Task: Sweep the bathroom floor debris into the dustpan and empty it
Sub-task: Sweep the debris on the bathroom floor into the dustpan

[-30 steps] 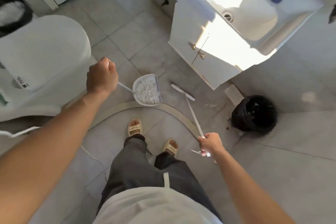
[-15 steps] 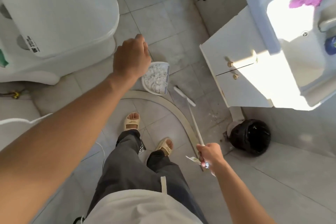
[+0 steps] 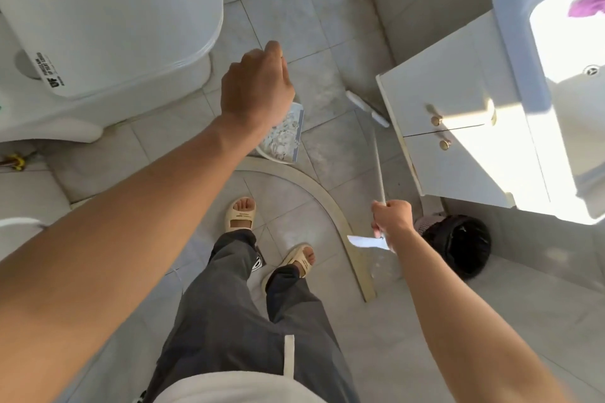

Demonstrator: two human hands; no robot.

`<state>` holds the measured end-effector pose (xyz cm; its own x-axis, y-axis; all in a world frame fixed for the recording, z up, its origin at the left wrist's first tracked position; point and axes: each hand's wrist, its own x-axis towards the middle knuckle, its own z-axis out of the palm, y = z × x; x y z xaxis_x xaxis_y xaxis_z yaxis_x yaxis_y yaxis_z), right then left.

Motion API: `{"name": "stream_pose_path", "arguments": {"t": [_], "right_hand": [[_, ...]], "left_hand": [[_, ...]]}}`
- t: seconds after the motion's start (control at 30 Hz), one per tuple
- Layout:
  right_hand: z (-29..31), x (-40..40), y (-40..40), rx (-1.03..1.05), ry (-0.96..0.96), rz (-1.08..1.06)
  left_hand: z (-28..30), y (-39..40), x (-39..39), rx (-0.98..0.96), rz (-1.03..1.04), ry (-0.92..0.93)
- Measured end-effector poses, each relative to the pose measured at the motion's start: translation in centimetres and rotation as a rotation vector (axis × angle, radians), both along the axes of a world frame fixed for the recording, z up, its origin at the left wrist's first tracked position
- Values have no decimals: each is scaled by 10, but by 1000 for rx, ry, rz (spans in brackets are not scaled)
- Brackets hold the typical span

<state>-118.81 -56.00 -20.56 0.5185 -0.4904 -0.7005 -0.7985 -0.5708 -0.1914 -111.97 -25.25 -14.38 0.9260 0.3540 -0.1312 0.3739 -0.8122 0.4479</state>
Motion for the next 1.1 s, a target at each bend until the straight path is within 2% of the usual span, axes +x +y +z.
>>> {"name": "stream_pose_path", "arguments": {"t": [0.2, 0.4, 0.53, 0.8, 1.1], "right_hand": [[-43, 68, -3, -91, -24, -82], [-69, 95, -18, -15, 90, -217], [-66, 42, -41, 89, 145, -288], [-10, -104, -128, 197, 209, -376], [71, -158, -217, 207, 172, -370]], "left_hand": [[-10, -5, 10, 61, -1, -51], [-14, -17, 9, 77, -35, -86], [-11, -32, 8, 65, -62, -97], [-6, -59, -9, 76, -91, -60], [43, -141, -36, 24, -147, 10]]}}
